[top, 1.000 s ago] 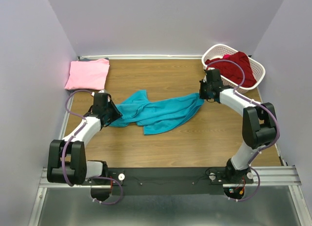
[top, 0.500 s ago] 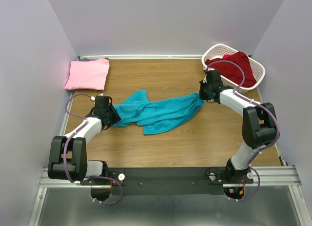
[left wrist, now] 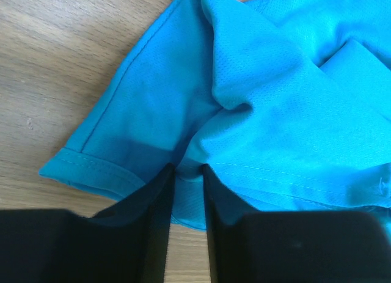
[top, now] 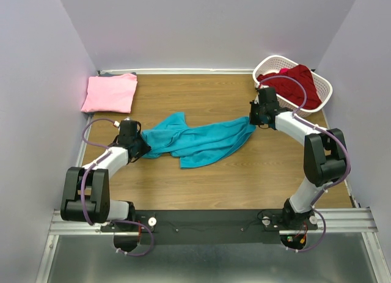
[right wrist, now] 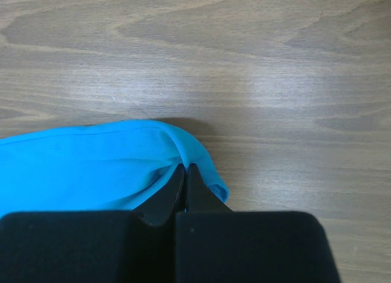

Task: Fold and stack the t-shirts
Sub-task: Flatten the tshirt out

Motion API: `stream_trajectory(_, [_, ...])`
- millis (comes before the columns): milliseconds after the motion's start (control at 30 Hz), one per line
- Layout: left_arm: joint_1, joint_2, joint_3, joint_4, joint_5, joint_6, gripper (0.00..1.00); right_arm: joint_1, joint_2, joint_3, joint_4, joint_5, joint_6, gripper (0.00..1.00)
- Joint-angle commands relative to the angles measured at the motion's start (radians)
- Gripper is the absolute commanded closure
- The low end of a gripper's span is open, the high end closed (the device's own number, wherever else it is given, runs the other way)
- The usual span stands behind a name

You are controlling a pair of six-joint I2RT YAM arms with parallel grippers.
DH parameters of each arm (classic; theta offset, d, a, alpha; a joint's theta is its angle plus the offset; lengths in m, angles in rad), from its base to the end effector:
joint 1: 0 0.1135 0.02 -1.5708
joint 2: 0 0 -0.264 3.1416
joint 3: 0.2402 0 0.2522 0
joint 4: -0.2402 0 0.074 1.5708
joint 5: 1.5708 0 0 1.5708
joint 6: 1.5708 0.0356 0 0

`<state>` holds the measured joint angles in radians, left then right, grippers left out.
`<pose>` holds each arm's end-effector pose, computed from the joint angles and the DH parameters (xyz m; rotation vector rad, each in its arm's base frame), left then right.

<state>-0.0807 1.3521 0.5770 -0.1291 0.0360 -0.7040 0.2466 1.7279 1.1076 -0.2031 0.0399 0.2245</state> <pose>0.2465 -0.0212 0.1565 -0.7557 2.3971 -0.3745 0.3591 0.0889 0.2003 -0.0077 2.4004 0.1731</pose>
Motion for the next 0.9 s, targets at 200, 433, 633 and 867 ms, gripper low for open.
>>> stream_trajectory(200, [-0.002, -0.059, 0.038, -0.032, -0.014, 0.015, 1.0, -0.007, -0.024, -0.009, 0.018, -0.011, 0.012, 0.99])
stream_trajectory(433, [-0.001, -0.14, 0.165, -0.136, -0.129, 0.035, 1.0, -0.007, -0.047, -0.008, 0.016, 0.015, 0.001, 0.99])
stream_trajectory(633, [0.007, -0.154, 0.348, -0.184, -0.179, 0.083, 1.0, -0.007, -0.074, 0.057, 0.011, 0.008, -0.017, 0.99])
stream_trajectory(867, [0.047, -0.14, 0.654, -0.245, -0.215, 0.124, 1.0, -0.007, -0.174, 0.193, 0.001, 0.072, -0.091, 0.99])
